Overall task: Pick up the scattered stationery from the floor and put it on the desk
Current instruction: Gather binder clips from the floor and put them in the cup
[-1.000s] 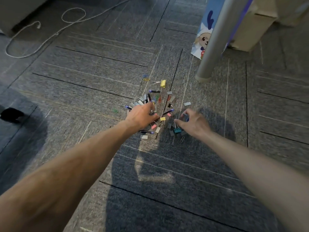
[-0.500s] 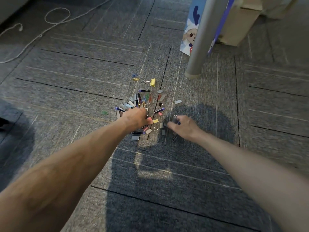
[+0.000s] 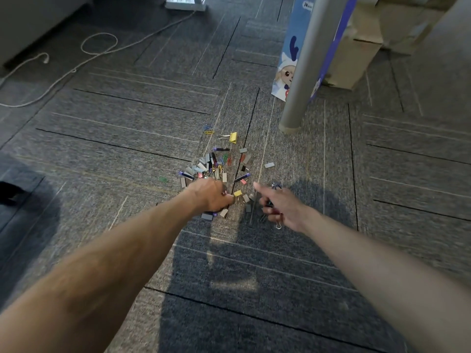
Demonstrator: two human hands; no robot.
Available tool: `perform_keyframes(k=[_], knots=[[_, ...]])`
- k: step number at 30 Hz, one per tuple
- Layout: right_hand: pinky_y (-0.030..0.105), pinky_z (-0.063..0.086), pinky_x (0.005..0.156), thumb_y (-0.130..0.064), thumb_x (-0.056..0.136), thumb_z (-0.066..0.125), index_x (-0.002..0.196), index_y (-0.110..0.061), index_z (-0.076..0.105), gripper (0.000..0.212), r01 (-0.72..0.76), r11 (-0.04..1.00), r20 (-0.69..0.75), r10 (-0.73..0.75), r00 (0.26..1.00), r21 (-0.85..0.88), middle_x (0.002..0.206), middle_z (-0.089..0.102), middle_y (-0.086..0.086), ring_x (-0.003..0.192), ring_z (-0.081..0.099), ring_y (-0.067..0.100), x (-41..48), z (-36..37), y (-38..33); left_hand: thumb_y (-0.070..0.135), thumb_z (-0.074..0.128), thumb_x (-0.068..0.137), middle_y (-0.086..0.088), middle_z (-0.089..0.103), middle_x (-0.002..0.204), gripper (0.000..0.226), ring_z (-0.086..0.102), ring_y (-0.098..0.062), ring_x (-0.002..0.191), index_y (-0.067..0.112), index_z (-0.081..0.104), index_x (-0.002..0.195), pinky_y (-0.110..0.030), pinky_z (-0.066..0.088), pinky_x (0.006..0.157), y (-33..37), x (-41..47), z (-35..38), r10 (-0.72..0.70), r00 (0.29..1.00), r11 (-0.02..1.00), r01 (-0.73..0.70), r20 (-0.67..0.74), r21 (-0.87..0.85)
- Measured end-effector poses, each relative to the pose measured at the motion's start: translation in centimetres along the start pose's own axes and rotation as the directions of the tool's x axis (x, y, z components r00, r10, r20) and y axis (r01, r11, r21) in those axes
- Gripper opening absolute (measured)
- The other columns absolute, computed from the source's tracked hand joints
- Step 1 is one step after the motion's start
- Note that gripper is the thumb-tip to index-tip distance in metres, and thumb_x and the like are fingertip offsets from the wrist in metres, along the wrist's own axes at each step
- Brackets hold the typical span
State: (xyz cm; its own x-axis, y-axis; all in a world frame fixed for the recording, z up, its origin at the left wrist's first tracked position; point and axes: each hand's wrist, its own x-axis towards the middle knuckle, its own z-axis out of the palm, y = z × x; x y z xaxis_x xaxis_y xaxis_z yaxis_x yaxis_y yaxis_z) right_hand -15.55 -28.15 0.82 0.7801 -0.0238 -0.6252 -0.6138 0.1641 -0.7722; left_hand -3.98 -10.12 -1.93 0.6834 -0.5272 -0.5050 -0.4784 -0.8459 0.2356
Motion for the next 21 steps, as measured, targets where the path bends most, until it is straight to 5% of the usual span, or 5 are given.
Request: perform_keyframes(k=[2, 5, 11, 17, 21], knots=[[0.016, 0.028, 0.037, -0.036, 0.094, 0.060, 0.087, -0.006, 0.056, 0.031, 0.001, 0.999, -0.018, -0.002, 1.000, -0.038, 0.060, 0.051, -0.002, 0.045, 0.034, 0.010, -0.6, 0.1, -0.1, 0.049, 0.048, 0.091, -0.002, 0.063, 0.071, 0.040, 0.053, -0.012, 0.050, 0.012, 0.063, 0.089, -0.022, 0.050, 0.049, 0.0, -0.8, -0.6, -0.074, 0.996, 0.894, 0.088, 0.049, -0.439], [0.017, 0.026, 0.038, -0.030, 0.095, 0.058, 0.081, -0.008, 0.053, 0.027, -0.002, 0.999, -0.026, 0.001, 1.000, -0.034, 0.052, 0.057, -0.003, 0.046, 0.034, 0.009, -1.0, 0.5, -0.2, 0.036, 0.050, 0.094, 0.002, 0.051, 0.057, 0.033, 0.040, -0.011, 0.046, 0.011, 0.064, 0.078, -0.020, 0.035, 0.041, 0.1, -2.9, -1.7, -0.085, 0.995, 0.506, 0.085, 0.048, -0.858], [0.018, 0.033, 0.039, -0.034, 0.096, 0.056, 0.073, -0.015, 0.052, 0.030, -0.018, 1.000, 0.121, 0.016, 0.993, 0.019, 0.067, 0.054, 0.001, 0.050, 0.044, 0.009, 0.8, 2.3, -1.0, 0.033, 0.046, 0.088, 0.006, 0.029, 0.052, 0.039, 0.028, -0.010, 0.043, 0.008, 0.053, 0.117, -0.018, 0.026, 0.038, -2.2, -4.8, -1.8, 0.138, 0.990, -0.215, 0.012, -0.019, -0.977], [0.019, 0.037, 0.043, -0.027, 0.097, 0.053, 0.076, -0.014, 0.058, 0.025, -0.032, 0.999, 0.202, 0.026, 0.979, 0.029, 0.077, 0.059, 0.003, 0.054, 0.047, 0.009, 2.3, 4.6, -1.2, 0.015, 0.035, 0.080, -0.010, 0.053, 0.080, 0.034, 0.039, -0.014, 0.049, 0.005, 0.055, 0.106, -0.017, 0.034, 0.039, -3.8, -6.6, -2.0, 0.181, 0.983, -0.290, 0.077, 0.024, -0.954], [0.020, 0.039, 0.044, -0.029, 0.095, 0.055, 0.077, -0.015, 0.056, 0.023, -0.032, 0.998, 0.180, 0.022, 0.983, 0.050, 0.077, 0.058, 0.002, 0.055, 0.048, 0.009, 3.4, 5.2, -1.0, 0.036, 0.042, 0.089, -0.010, 0.060, 0.078, 0.039, 0.043, -0.012, 0.045, 0.003, 0.052, 0.108, -0.017, 0.038, 0.035, -4.9, -7.1, -1.7, 0.121, 0.987, -0.311, 0.139, 0.106, -0.940]])
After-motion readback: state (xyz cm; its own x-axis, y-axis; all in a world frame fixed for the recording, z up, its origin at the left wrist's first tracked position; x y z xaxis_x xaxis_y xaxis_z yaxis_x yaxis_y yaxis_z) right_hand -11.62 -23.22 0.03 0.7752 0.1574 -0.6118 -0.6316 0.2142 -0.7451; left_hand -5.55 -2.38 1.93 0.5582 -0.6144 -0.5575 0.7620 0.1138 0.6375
